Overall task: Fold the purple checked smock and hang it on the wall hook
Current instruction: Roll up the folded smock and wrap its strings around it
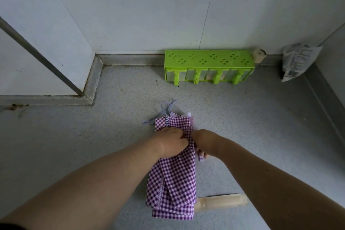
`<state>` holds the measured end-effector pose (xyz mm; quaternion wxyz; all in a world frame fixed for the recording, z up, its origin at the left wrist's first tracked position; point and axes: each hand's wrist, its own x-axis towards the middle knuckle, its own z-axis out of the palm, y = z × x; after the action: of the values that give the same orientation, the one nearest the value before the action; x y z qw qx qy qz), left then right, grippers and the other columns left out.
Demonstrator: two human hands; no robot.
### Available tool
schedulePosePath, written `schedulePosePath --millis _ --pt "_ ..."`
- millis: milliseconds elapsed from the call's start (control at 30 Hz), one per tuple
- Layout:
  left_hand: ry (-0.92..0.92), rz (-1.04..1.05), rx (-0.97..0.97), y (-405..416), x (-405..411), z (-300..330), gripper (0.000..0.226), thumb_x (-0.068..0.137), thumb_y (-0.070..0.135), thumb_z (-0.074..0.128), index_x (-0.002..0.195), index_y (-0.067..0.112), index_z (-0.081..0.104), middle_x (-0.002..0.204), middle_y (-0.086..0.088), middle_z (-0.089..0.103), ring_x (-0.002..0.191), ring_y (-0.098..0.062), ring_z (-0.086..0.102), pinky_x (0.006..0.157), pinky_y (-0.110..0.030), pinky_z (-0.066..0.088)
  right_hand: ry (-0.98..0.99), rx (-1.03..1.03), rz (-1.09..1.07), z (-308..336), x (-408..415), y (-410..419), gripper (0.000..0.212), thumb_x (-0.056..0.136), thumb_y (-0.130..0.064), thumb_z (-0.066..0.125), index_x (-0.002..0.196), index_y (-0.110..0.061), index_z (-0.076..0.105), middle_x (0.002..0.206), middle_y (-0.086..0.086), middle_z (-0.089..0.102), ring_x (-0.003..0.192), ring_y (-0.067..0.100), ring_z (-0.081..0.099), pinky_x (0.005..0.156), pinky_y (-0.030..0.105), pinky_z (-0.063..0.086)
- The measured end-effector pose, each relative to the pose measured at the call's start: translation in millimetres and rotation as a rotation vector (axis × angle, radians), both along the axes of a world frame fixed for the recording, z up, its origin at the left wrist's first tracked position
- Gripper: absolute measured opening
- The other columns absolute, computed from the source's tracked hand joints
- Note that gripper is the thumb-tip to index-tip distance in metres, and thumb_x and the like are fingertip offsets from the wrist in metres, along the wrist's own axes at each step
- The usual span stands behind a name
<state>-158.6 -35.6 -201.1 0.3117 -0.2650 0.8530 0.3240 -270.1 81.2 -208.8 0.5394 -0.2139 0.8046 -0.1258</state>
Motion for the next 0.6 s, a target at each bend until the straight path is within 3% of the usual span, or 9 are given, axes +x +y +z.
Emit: schedulePosePath --millis 100,200,267,334,500,600 --pt "-0.05 -0.029 -0.075 10.0 -8.6 -1.2 0.076 0.097 0.075 0.039 0.145 0.019 0.054 0.152 -0.007 0.053 0.139 -0.031 0.049 0.116 -0.051 0.042 0.18 -0.056 0.254 -0.5 -9.0 19.5 0.028 0.109 -0.018 0.038 0.115 -0.01 0.065 0.099 0.002 0.068 0.08 0.01 0.062 0.075 0.019 0.047" --pt "-0.084 -0.116 -0.184 18.5 -12.3 -3.4 0.083 0.097 0.078 0.036 0.154 0.018 0.044 0.16 -0.009 0.043 0.148 -0.033 0.038 0.12 -0.053 0.035 0.356 -0.094 0.327 -9.3 -6.6 25.8 0.037 0.11 -0.019 0.039 0.142 -0.009 0.054 0.123 0.006 0.069 0.102 0.017 0.064 0.086 0.017 0.042" --pt "-0.066 -0.183 -0.262 22.6 -9.7 -6.5 0.08 0.099 0.075 0.033 0.153 0.017 0.043 0.159 -0.01 0.042 0.147 -0.033 0.037 0.12 -0.052 0.034 0.424 -0.074 0.344 -16.2 -2.7 26.7 0.041 0.11 -0.022 0.039 0.148 -0.01 0.048 0.122 0.009 0.069 0.103 0.02 0.066 0.091 0.026 0.05" --pt "-0.057 -0.227 -0.318 25.0 -6.4 -10.5 0.077 0.1 0.074 0.032 0.151 0.017 0.043 0.155 -0.01 0.043 0.143 -0.032 0.038 0.119 -0.051 0.034 0.486 -0.105 0.363 -19.8 -0.3 30.0 0.035 0.108 -0.024 0.04 0.137 -0.014 0.057 0.115 0.007 0.071 0.103 0.024 0.068 0.093 0.036 0.055" --pt "-0.053 -0.225 -0.365 29.8 -7.9 -17.1 0.074 0.099 0.074 0.041 0.146 0.018 0.046 0.148 -0.01 0.047 0.136 -0.031 0.043 0.116 -0.048 0.036 0.507 -0.174 0.29 -26.0 8.8 46.3 0.032 0.108 -0.03 0.04 0.132 -0.025 0.061 0.116 0.006 0.07 0.104 0.025 0.068 0.084 0.028 0.048" --pt "-0.043 -0.221 -0.372 32.1 -9.6 -17.8 0.072 0.1 0.071 0.043 0.147 0.017 0.046 0.148 -0.01 0.047 0.136 -0.031 0.042 0.115 -0.047 0.035 0.522 -0.19 0.277 -24.7 8.7 57.2 0.028 0.108 -0.027 0.043 0.128 -0.027 0.063 0.099 -0.001 0.067 0.09 0.018 0.064 0.077 0.026 0.046"
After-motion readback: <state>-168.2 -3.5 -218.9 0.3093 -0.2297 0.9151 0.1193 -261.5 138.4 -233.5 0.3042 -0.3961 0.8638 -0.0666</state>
